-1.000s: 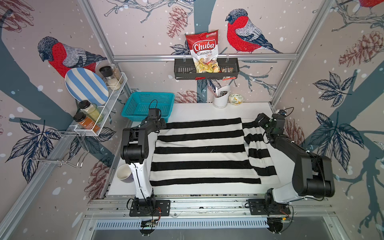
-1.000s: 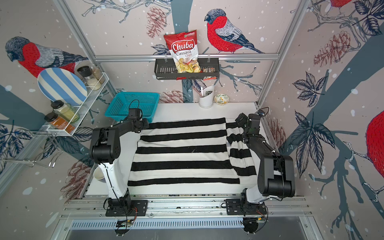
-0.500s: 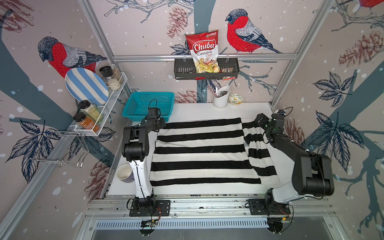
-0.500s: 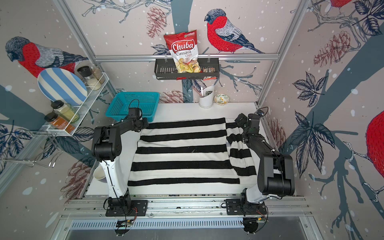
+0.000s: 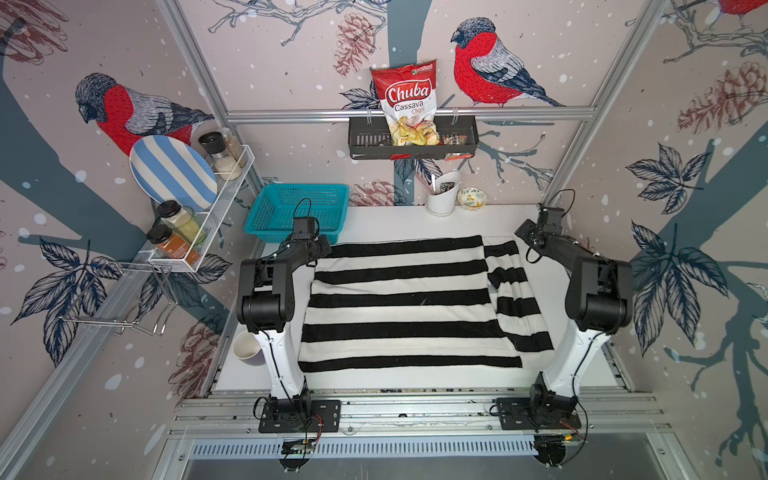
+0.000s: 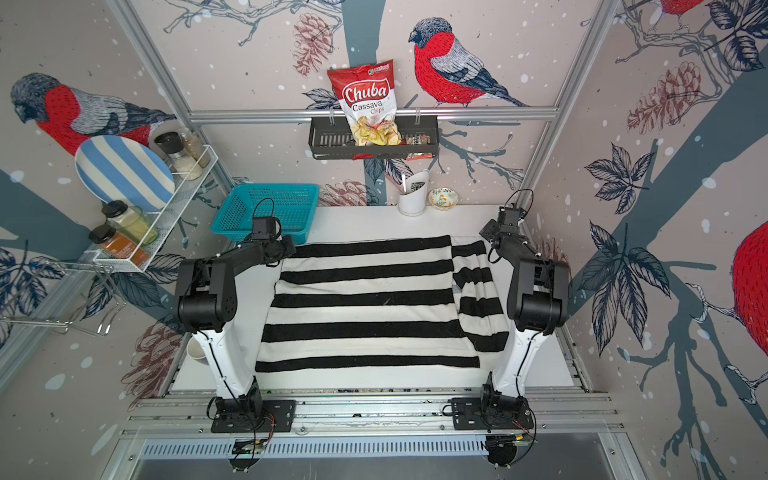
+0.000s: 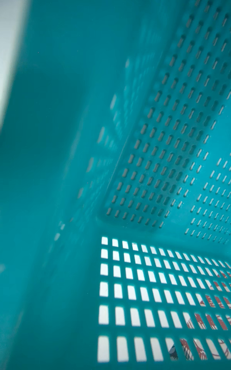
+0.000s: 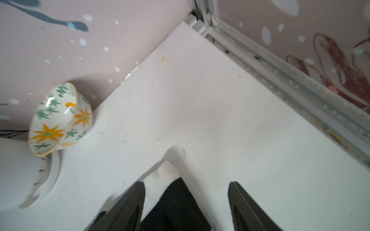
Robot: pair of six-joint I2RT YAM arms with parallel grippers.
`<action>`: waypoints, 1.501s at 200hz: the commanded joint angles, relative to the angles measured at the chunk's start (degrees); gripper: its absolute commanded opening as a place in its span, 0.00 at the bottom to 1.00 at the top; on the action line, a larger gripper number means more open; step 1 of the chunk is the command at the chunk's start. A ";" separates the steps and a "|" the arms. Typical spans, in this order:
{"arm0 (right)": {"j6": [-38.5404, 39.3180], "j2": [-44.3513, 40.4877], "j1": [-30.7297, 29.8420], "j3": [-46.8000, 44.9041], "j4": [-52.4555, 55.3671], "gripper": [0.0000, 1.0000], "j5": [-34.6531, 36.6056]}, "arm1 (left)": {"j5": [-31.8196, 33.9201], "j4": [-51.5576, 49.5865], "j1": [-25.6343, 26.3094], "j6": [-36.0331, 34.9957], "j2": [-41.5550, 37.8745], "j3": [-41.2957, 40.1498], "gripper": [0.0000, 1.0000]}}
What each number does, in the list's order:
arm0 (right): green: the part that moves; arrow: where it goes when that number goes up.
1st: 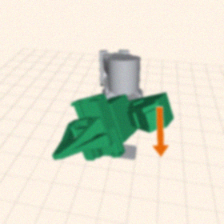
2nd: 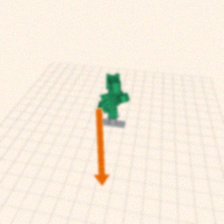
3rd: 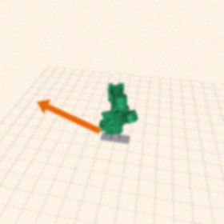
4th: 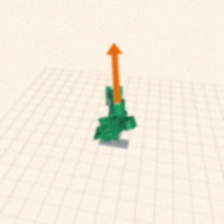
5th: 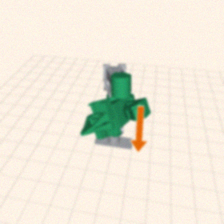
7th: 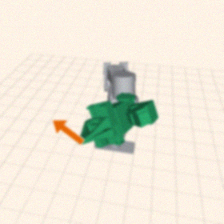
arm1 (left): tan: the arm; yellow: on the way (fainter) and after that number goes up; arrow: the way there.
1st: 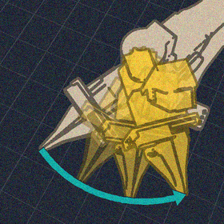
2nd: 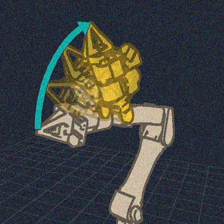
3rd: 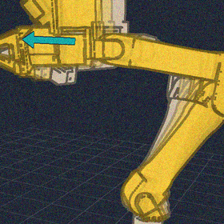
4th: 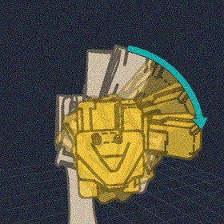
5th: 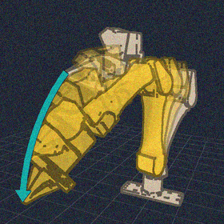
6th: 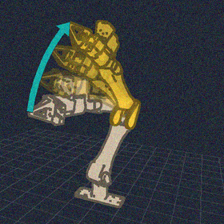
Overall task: Roll up the pillowcase
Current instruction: Fold the pillowcase at the center of the board.
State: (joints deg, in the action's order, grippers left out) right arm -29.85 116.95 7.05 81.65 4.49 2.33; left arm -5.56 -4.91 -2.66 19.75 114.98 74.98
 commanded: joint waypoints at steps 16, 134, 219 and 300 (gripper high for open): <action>1.21 6.51 -0.27 7.41 8.55 0.67 -5.96 | -1.44 1.40 -0.31 0.75 -0.97 -0.45 0.00; 2.48 22.26 0.11 30.90 27.29 0.49 -12.46 | -2.96 1.44 -0.27 0.36 -1.51 -0.87 0.00; 4.65 20.14 -0.05 28.58 28.10 0.00 -11.62 | -3.07 2.39 -0.30 1.12 -2.34 -1.46 0.00; 4.23 -5.82 0.84 4.75 7.35 0.00 -13.63 | 0.93 3.57 -0.25 2.18 -20.20 -12.45 0.00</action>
State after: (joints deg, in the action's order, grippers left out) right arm -24.84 118.08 7.62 92.84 21.61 -11.05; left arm -7.09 -3.42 -2.66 22.13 99.37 64.93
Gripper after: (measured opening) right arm 0.056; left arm 0.063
